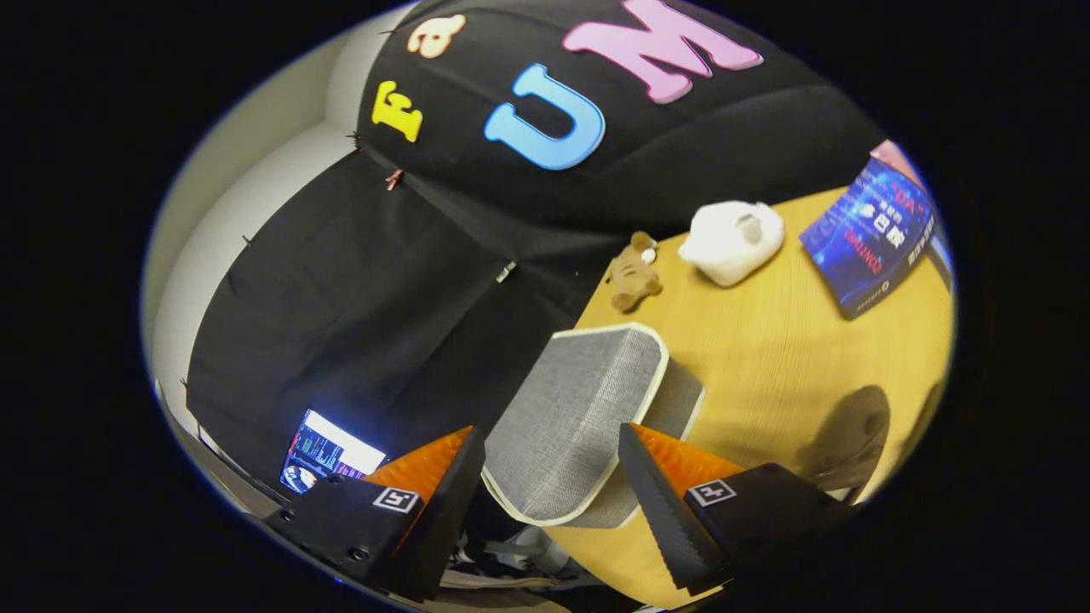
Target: Open the storage box then place both shoes into the box .Put the left shoe in first, then the right shoe, with the right side of both shoes facing outward in a uniform manner.
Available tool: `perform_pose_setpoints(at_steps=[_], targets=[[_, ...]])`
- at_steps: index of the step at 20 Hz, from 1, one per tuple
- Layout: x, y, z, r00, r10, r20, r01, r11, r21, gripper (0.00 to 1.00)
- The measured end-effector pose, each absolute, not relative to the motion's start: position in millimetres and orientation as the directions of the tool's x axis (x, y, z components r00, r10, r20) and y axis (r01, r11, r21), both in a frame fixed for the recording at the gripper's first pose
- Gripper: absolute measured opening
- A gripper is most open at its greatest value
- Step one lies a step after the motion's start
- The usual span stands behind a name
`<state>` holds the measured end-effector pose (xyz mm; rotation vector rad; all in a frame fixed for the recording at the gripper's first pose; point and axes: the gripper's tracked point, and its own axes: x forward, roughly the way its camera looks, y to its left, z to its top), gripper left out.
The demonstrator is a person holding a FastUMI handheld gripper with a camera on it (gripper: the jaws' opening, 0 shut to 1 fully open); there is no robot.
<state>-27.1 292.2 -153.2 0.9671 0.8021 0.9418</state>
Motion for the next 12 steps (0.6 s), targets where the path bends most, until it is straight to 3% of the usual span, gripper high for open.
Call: perform_pose_setpoints(at_steps=[8,12], targets=[[-29.8,340.4,-204.6,0.251,0.963,-0.093,-0.092,0.119,0.989,0.98],[-28.0,355.3,-203.7,0.219,0.976,-0.013,-0.001,0.014,1.0,0.98]])
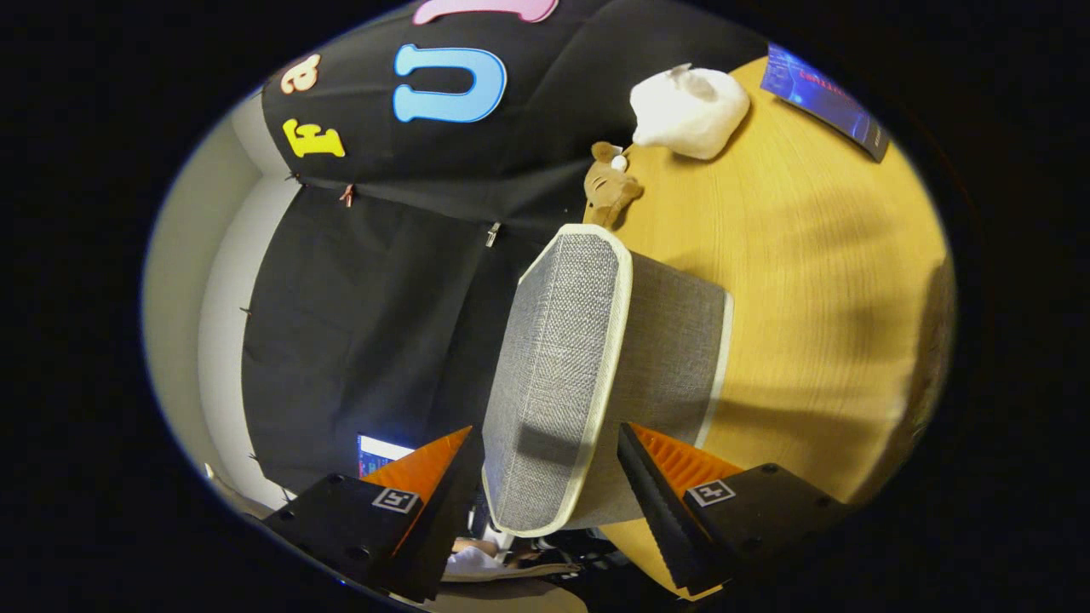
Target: Open the storage box then place both shoes into the box .Put the left shoe in first, then the right shoe, with the right side of both shoes facing outward in a uniform manner.
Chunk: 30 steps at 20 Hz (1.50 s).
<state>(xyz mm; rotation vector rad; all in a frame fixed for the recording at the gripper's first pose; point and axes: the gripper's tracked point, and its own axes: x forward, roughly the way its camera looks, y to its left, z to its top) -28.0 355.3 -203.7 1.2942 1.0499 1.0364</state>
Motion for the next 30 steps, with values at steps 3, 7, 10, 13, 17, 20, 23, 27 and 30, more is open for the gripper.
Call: perform_pose_setpoints(at_steps=[3,7,10,13,17,20,23,27,30], targets=[[-20.7,360.9,-196.9,0.218,0.975,0.05,0.078,-0.069,0.995,0.94],[-22.7,359.5,-192.8,0.236,0.966,0.11,0.139,-0.146,0.98,0.38],[-15.9,351.7,-185.7,0.278,0.956,0.093,0.11,-0.128,0.986,0.05],[-16.9,350.5,-158.0,0.287,0.951,0.116,0.066,-0.14,0.988,0.05],[-4.5,357.9,-112.5,0.319,0.937,0.141,0.012,-0.152,0.988,0.05],[1.3,370.4,-77.3,0.326,0.934,0.146,-0.037,-0.142,0.989,0.05],[15.6,394.1,-43.5,0.355,0.927,0.119,-0.086,-0.095,0.992,0.06],[19.1,444.3,4.6,0.352,0.929,0.114,-0.195,-0.047,0.98,0.06],[19.8,484.9,27.8,0.334,0.936,0.111,-0.244,-0.028,0.969,0.06]])
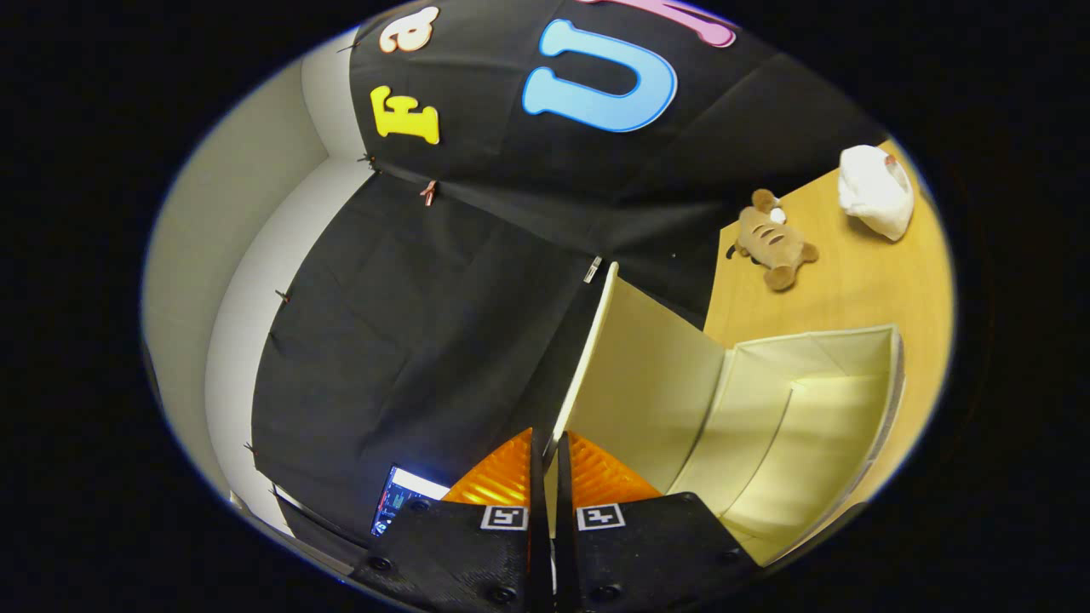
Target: Open the storage box then place both shoes into the box .Put the left shoe in first, then the right shoe, with the right side of both shoes facing outward in a uniform manner.
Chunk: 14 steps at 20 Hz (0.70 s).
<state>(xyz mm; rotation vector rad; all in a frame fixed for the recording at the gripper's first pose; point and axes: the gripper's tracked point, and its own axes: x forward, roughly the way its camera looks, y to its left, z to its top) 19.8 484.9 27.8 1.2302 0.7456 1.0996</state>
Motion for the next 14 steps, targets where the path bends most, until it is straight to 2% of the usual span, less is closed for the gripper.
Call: perform_pose_setpoints(at_steps=[9,10,12,14], targets=[[19.6,587.3,27.7,0.309,0.949,0.056,-0.303,0.043,0.952,0.06],[21.4,596.1,23.6,0.318,0.947,0.042,-0.307,0.061,0.95,0.1],[22.9,599.4,24.9,0.321,0.947,0.034,-0.314,0.073,0.947,0.12],[25.3,604.4,22.1,0.326,0.945,0.024,-0.329,0.089,0.94,0.2]])
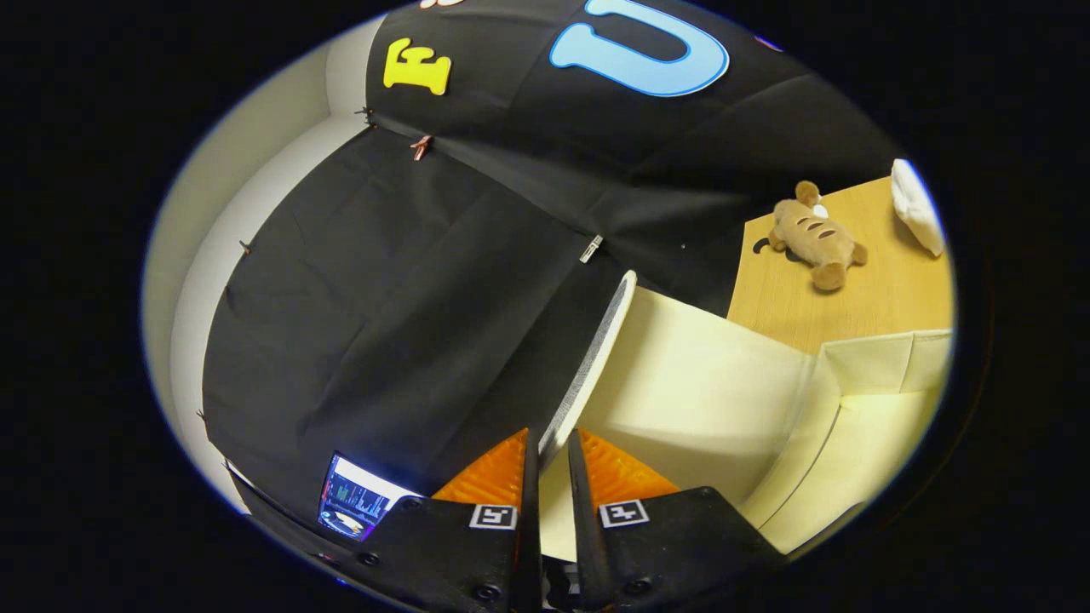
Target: Open the storage box then place both shoes into the box .Put the left shoe in first, then the right shoe, with the right side of both shoes facing outward in a uniform manner.
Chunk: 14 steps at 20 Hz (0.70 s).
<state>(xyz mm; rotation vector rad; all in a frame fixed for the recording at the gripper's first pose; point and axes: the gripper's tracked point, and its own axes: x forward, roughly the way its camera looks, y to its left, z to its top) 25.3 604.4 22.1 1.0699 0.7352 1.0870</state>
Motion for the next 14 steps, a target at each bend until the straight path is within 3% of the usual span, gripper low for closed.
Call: perform_pose_setpoints(at_steps=[1,8,12,14], targets=[[26.1,605.1,21.5,0.329,0.944,0.022,-0.334,0.095,0.938,0.21],[23.8,595.5,14.5,0.344,0.939,-0.003,-0.391,0.147,0.909,0.69],[18.0,570.4,11.6,0.373,0.928,-0.015,-0.481,0.207,0.852,0.8],[17.3,552.9,6.6,0.406,0.914,-0.027,-0.539,0.263,0.8,0.93]])
